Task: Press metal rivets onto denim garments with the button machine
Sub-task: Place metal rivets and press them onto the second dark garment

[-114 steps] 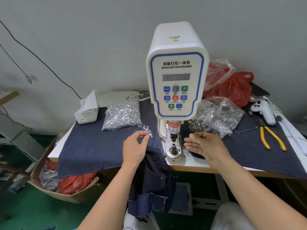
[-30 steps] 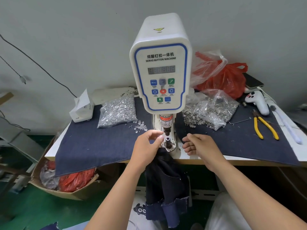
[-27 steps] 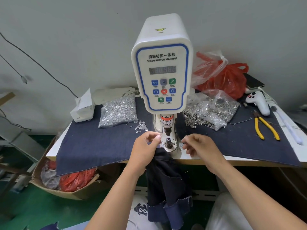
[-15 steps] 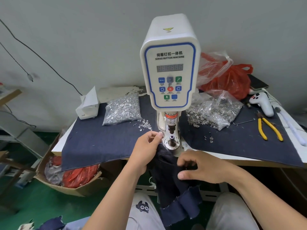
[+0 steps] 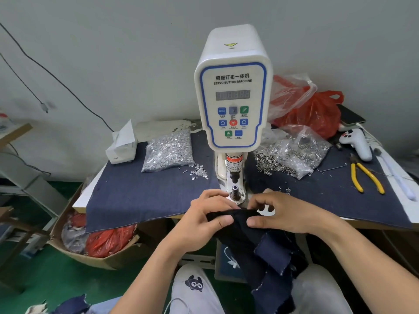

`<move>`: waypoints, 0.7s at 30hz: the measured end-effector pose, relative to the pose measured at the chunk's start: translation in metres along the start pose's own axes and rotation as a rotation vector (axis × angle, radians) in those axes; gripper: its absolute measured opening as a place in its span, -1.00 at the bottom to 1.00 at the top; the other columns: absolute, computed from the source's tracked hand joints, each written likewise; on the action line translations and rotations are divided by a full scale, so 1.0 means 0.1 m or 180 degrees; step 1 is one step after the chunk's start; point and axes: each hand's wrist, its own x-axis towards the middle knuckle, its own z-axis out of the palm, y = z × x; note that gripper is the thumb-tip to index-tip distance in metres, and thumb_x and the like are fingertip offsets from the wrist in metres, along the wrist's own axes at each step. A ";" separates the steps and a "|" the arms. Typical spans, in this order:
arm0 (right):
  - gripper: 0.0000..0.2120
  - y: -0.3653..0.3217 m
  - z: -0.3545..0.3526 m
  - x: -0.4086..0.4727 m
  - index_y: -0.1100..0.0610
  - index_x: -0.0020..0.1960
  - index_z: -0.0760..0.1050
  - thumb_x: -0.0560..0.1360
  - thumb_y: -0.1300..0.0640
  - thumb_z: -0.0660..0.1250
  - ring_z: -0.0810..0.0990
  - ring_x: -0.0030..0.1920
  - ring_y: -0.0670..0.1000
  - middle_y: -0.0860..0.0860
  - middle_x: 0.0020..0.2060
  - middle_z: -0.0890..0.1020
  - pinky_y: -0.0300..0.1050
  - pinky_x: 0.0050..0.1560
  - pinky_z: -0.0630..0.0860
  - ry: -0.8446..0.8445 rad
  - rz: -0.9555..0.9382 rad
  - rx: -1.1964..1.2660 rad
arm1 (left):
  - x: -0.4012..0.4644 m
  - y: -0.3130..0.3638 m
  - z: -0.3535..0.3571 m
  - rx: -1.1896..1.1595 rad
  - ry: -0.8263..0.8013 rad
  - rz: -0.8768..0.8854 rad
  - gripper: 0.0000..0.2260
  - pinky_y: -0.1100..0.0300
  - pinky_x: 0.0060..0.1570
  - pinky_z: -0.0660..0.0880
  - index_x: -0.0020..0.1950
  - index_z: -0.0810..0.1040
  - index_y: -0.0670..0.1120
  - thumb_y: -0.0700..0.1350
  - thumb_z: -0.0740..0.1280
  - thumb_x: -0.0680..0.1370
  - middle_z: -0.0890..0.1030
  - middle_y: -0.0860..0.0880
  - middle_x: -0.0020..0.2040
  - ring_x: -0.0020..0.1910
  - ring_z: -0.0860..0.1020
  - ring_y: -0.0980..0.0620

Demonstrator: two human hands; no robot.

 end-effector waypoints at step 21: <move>-0.73 0.16 0.00 0.00 -0.07 -0.19 0.44 0.46 -0.14 0.51 0.45 -0.22 -0.16 -0.12 -0.26 0.52 -0.20 -0.19 0.35 -0.0158 -0.0079 0.0224 | 0.10 0.09 0.09 0.0880 0.0375 0.0114 -0.87 0.12 0.44 -0.02 0.05 0.70 0.19 0.00 0.37 0.63 0.63 0.26 0.17 0.51 0.34 0.13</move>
